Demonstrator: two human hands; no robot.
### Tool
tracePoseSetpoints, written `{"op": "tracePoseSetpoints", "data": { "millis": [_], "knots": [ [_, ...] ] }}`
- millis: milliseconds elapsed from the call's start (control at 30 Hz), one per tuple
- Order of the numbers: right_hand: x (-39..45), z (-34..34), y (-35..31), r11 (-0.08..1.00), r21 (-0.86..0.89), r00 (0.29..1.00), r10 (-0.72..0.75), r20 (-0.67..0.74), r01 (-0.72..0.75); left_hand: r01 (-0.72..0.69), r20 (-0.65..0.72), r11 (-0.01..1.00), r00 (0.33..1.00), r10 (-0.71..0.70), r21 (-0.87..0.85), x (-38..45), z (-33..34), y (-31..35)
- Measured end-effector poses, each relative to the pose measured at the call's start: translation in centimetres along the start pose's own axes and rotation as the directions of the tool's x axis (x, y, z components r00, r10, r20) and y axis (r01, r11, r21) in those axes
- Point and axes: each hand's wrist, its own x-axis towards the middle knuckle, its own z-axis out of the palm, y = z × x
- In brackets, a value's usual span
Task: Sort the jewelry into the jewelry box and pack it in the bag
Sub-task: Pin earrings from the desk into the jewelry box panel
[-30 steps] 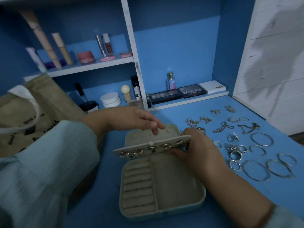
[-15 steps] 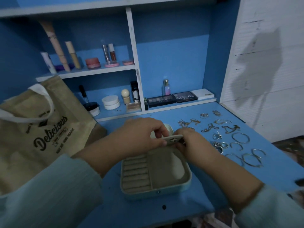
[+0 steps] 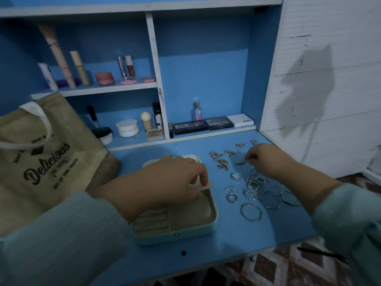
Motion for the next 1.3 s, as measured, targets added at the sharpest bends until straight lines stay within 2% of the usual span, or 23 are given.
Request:
{"op": "tracePoseSetpoints", "data": {
  "millis": [100, 300, 533, 600, 800, 967, 1167, 1300],
  "knots": [
    [1.9, 0.5, 1.2, 1.000, 0.003, 0.999, 0.007, -0.052, -0.006, -0.030, 0.043, 0.998, 0.999, 0.027, 0.058, 0.5, -0.1, 0.3],
    [4.3, 1.1, 0.9, 0.998, -0.060, 0.998, -0.023, -0.050, 0.020, -0.040, 0.154, 0.996, 0.988, 0.027, 0.082, 1.4, -0.4, 0.3],
    [5.9, 2.2, 0.6, 0.985, -0.172, 0.998, 0.021, 0.066, -0.009, -0.017, 0.250, 0.998, 0.968, 0.001, 0.064, 2.0, -0.9, 0.2],
    [5.7, 2.5, 0.8, 0.992, -0.121, 0.997, 0.041, 0.065, -0.033, -0.016, 0.260, 0.999, 0.966, 0.002, 0.050, 2.0, -0.8, 0.3],
    [3.9, 2.5, 1.5, 0.990, 0.138, 0.988, 0.015, -0.151, 0.006, -0.004, 0.279, 1.000, 0.960, 0.001, 0.007, 2.0, -0.6, 0.8],
    [1.2, 2.0, 2.0, 0.930, 0.364, 0.984, 0.015, -0.179, 0.052, -0.020, 0.284, 0.999, 0.959, 0.012, 0.026, 2.3, -0.6, 1.9],
    [-2.0, 2.2, 3.6, 0.928, 0.353, 0.982, -0.059, -0.180, 0.120, -0.043, 0.359, 0.993, 0.933, 0.001, 0.109, 3.1, 0.0, 3.1],
    [-3.1, 2.3, 4.4, 0.923, 0.355, 0.980, -0.091, -0.178, 0.150, -0.030, 0.368, 0.995, 0.930, -0.007, 0.094, 4.7, 0.1, 3.3]
  ]
}}
